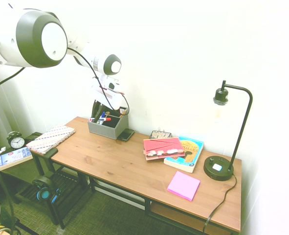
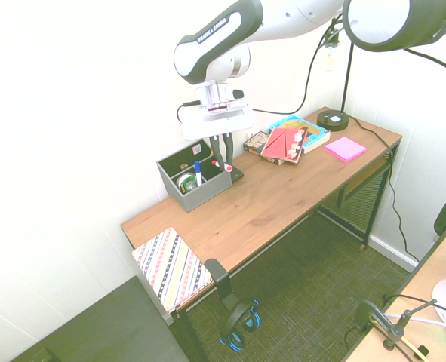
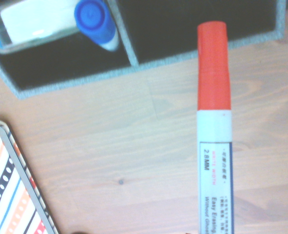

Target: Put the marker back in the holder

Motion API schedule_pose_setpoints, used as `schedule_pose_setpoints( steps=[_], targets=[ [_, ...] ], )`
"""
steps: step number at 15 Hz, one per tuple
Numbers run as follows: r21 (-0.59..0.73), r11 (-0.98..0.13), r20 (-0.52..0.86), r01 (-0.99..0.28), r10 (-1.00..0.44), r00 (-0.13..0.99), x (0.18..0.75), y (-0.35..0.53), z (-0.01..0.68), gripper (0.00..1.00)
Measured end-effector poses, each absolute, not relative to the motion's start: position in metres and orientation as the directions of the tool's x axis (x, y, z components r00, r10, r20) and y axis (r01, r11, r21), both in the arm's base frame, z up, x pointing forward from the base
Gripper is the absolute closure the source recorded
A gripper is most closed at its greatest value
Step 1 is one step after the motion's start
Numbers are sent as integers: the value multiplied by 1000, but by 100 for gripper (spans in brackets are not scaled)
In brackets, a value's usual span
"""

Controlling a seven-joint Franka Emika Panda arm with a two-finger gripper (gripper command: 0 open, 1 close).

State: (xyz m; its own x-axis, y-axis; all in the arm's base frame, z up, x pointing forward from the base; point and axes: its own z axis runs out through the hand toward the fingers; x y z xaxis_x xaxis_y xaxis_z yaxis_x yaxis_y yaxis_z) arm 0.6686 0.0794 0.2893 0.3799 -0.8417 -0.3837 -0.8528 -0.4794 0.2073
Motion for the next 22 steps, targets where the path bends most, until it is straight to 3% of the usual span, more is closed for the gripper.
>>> schedule_pose_setpoints(
  steps=[5, 9, 10, 22],
  targets=[
    [209, -368, -475, -906, -848, 234, 693, 61, 262, 100],
    [176, -327, -499, -929, -843, 202, 705, 52, 258, 100],
    [174, -321, -502, -931, -842, 196, 705, 52, 258, 0],
    [188, -291, -522, -938, -838, 156, 709, 46, 246, 0]
  ],
)
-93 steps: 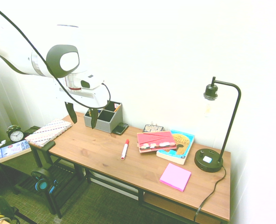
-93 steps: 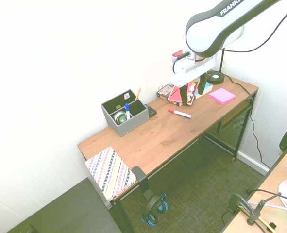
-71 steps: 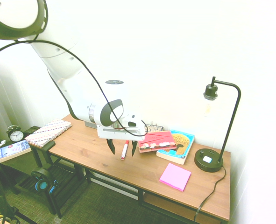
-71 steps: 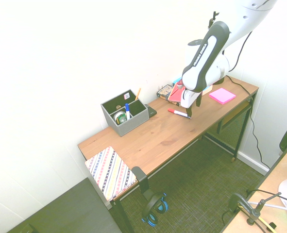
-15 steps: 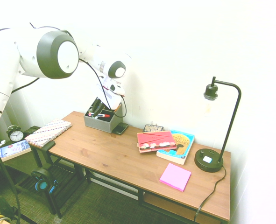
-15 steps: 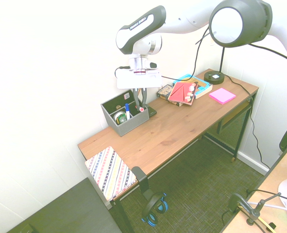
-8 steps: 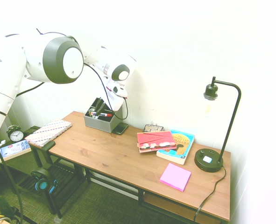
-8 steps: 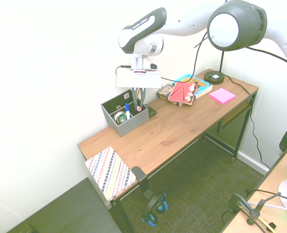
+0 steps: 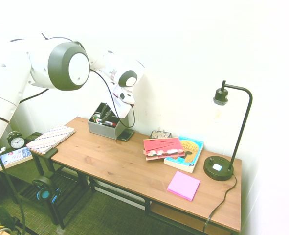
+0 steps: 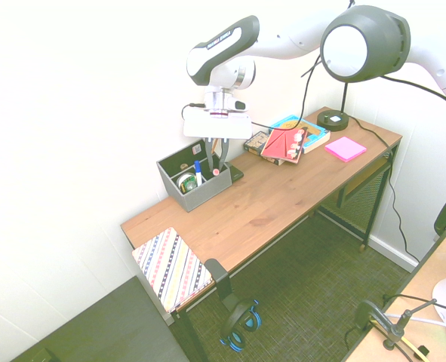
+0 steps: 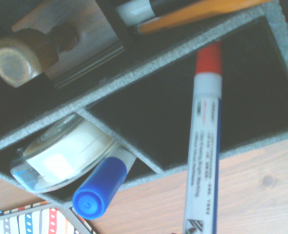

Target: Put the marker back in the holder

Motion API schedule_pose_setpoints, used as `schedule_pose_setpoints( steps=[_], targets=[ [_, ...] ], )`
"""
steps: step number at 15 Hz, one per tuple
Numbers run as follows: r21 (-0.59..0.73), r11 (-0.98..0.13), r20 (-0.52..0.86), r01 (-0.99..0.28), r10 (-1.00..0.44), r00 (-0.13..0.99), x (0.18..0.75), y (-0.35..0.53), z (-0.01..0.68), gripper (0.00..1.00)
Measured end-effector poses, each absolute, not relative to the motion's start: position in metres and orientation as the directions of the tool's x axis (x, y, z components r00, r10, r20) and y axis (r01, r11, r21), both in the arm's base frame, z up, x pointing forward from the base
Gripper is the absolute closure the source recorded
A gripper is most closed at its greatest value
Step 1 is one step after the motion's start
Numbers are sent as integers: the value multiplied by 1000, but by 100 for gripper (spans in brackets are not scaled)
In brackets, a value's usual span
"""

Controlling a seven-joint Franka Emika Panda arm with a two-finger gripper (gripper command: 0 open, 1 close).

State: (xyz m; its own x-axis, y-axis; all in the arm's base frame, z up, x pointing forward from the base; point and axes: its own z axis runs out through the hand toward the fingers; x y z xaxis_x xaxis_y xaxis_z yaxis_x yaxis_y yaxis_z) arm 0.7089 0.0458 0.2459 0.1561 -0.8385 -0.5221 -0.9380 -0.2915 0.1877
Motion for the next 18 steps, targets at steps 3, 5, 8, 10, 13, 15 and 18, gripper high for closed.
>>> schedule_pose_setpoints(
  steps=[3, 5, 8, 10, 13, 15, 18],
  targets=[
    [182, -295, -527, -938, -834, 160, 709, 49, 248, 0],
    [164, -326, -492, -931, -845, 210, 709, 57, 266, 0],
    [164, -422, -361, -892, -867, 344, 681, 87, 325, 0],
    [180, -474, -253, -862, -869, 425, 655, 93, 366, 0],
    [198, -533, -89, -823, -846, 526, 615, 76, 420, 0],
    [191, -572, 16, -798, -811, 585, 592, 56, 442, 0],
    [82, -614, 117, -785, -776, 619, 562, 12, 470, 0]
  ],
)
